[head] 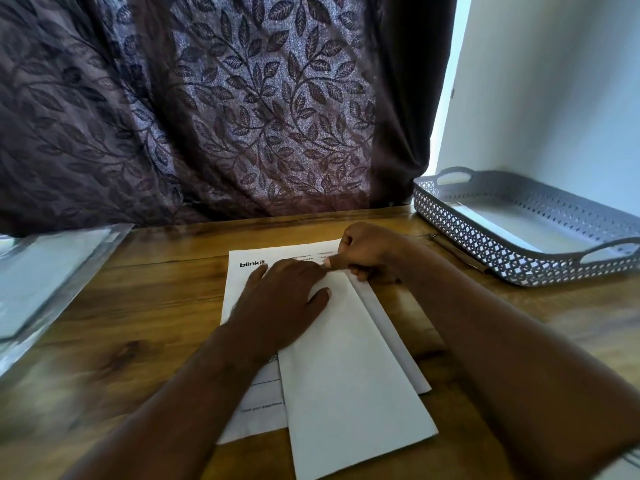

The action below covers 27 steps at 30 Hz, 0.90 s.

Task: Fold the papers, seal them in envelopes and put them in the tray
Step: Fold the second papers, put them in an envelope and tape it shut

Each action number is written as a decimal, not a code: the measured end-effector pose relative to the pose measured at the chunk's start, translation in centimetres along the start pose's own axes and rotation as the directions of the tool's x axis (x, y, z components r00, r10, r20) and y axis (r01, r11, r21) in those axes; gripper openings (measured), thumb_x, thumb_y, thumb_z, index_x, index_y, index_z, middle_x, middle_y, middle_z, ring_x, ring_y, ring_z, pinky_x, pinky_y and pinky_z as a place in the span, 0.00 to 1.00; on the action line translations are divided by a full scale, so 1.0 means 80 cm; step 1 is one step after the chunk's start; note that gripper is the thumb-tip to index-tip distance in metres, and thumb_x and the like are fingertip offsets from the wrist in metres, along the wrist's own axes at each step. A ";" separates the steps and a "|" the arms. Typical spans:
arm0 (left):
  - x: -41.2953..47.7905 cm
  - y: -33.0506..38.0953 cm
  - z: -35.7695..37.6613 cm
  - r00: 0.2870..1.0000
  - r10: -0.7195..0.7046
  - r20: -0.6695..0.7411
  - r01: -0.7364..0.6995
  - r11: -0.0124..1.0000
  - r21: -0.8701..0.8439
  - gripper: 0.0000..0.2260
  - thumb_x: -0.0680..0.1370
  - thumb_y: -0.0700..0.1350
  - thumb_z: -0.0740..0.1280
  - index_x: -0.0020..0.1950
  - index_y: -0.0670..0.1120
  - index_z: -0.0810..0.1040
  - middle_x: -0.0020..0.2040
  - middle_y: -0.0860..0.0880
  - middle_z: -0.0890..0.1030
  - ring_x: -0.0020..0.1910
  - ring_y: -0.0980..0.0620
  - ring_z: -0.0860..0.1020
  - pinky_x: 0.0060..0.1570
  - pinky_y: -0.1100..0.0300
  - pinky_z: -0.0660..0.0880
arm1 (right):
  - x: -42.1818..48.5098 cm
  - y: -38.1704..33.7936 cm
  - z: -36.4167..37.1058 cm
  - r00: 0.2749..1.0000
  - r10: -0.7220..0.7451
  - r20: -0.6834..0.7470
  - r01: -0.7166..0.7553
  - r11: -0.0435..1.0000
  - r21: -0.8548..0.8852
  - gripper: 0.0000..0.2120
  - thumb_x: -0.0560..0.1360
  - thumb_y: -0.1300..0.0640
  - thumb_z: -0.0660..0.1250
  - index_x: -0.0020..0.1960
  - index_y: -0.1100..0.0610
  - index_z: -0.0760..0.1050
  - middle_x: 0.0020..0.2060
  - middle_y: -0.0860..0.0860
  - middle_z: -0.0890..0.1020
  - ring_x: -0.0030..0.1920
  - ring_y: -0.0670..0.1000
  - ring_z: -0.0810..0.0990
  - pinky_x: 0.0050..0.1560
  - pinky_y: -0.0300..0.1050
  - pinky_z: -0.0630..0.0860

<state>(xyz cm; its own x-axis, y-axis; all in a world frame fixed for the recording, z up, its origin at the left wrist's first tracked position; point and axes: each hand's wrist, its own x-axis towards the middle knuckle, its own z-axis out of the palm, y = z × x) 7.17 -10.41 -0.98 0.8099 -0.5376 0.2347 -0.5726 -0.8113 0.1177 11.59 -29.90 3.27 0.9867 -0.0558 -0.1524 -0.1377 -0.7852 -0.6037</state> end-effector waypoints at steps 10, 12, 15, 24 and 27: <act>-0.002 -0.003 0.006 0.998 0.026 -0.053 -0.025 0.999 0.019 0.21 0.83 0.60 0.54 0.75 0.56 0.68 0.76 0.55 0.69 0.78 0.51 0.59 0.76 0.46 0.58 | -0.007 -0.002 -0.007 0.998 0.041 0.049 -0.045 0.995 0.089 0.08 0.76 0.66 0.70 0.54 0.65 0.80 0.36 0.56 0.82 0.31 0.49 0.78 0.37 0.42 0.76; 0.000 -0.003 0.006 0.998 0.028 -0.059 -0.027 1.000 0.015 0.22 0.83 0.60 0.54 0.75 0.55 0.69 0.75 0.52 0.69 0.77 0.50 0.60 0.74 0.47 0.61 | -0.007 -0.001 -0.009 0.999 0.038 0.037 -0.042 0.991 0.124 0.07 0.78 0.61 0.69 0.52 0.64 0.80 0.35 0.56 0.82 0.30 0.49 0.77 0.35 0.42 0.75; 0.001 -0.002 0.005 0.995 0.002 -0.097 -0.003 1.000 -0.012 0.21 0.82 0.61 0.57 0.72 0.55 0.72 0.71 0.50 0.70 0.73 0.50 0.63 0.70 0.49 0.64 | -0.005 -0.003 -0.006 0.999 0.028 0.018 -0.029 0.995 0.093 0.18 0.78 0.46 0.71 0.45 0.62 0.80 0.31 0.54 0.81 0.28 0.49 0.76 0.38 0.44 0.74; -0.007 0.001 0.004 0.990 -0.016 -0.141 0.022 0.999 0.041 0.20 0.81 0.61 0.57 0.69 0.56 0.73 0.69 0.50 0.70 0.71 0.47 0.65 0.73 0.43 0.61 | 0.007 -0.011 0.027 0.965 -0.056 -0.257 -0.016 0.963 -0.269 0.28 0.67 0.34 0.75 0.47 0.55 0.69 0.37 0.49 0.73 0.42 0.51 0.73 0.31 0.43 0.64; -0.006 -0.003 0.007 0.989 -0.032 -0.142 0.040 0.998 0.054 0.21 0.81 0.62 0.56 0.70 0.56 0.71 0.70 0.50 0.69 0.72 0.48 0.65 0.73 0.44 0.61 | 0.006 -0.010 0.025 0.964 -0.042 -0.263 -0.029 0.965 -0.261 0.25 0.72 0.35 0.71 0.44 0.57 0.71 0.37 0.51 0.75 0.41 0.52 0.75 0.35 0.44 0.66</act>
<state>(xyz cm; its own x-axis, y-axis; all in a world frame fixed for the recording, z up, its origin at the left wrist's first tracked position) 6.98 -10.12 -1.68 0.8016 -0.4733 0.3653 -0.5320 -0.8435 0.0743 12.04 -28.07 2.09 0.9795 -0.1831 0.0836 -0.1395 -0.9169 -0.3739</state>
